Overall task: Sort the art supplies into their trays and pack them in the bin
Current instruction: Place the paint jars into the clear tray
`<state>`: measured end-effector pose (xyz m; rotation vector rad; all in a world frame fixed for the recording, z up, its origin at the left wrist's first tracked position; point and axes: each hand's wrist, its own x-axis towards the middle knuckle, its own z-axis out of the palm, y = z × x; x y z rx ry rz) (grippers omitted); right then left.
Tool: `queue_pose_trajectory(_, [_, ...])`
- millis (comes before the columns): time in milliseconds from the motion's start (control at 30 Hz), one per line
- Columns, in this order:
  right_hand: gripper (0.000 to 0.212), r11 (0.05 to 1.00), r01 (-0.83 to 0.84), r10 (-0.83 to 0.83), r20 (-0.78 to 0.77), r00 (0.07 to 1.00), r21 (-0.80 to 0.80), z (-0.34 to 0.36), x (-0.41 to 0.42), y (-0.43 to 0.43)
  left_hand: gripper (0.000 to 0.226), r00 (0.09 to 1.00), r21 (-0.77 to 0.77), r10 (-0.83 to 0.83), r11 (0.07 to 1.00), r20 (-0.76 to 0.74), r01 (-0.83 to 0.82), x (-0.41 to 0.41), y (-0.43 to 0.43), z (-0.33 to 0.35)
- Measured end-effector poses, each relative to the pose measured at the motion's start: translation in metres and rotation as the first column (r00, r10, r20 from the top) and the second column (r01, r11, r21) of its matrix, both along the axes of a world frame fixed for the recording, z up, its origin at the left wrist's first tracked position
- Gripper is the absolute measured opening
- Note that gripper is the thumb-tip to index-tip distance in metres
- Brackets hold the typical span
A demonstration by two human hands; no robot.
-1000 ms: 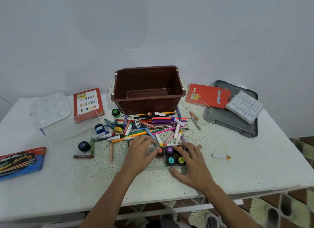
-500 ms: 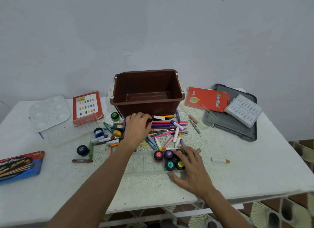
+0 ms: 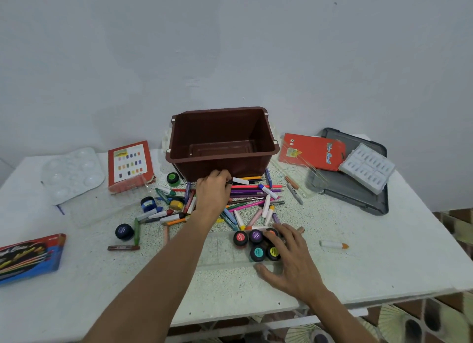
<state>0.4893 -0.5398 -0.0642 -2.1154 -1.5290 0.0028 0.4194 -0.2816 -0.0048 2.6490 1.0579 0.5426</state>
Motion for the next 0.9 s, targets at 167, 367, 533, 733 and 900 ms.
queue_pose_trajectory(167, [0.069,1.0,0.003,-0.003,-0.008,1.0,-0.012,0.0,-0.001,0.0,0.015,0.981,-0.131,-0.037,0.989,0.191,0.063,-0.024,-0.015,0.01])
queue_pose_trajectory(367, [0.07,1.0,-0.001,0.0,-0.01,1.0,-0.024,-0.001,0.0,0.0,0.02,0.944,-0.226,-0.068,0.963,0.324,0.147,-0.072,-0.051,0.024])
queue_pose_trajectory(533, [0.071,1.0,-0.003,0.003,-0.008,1.0,-0.013,-0.001,0.0,0.0,0.023,0.99,-0.399,-0.025,0.914,0.136,0.078,-0.101,-0.079,0.026])
queue_pose_trajectory(733, [0.071,1.0,-0.004,0.004,-0.01,1.0,-0.012,-0.001,-0.001,0.0,0.031,0.995,-0.548,0.035,0.837,0.088,0.019,-0.115,-0.099,0.011])
queue_pose_trajectory(900, [0.071,1.0,0.0,0.0,-0.006,1.0,-0.016,0.0,-0.001,0.0,0.036,0.998,-0.568,0.005,0.822,0.063,0.031,-0.112,-0.109,-0.002])
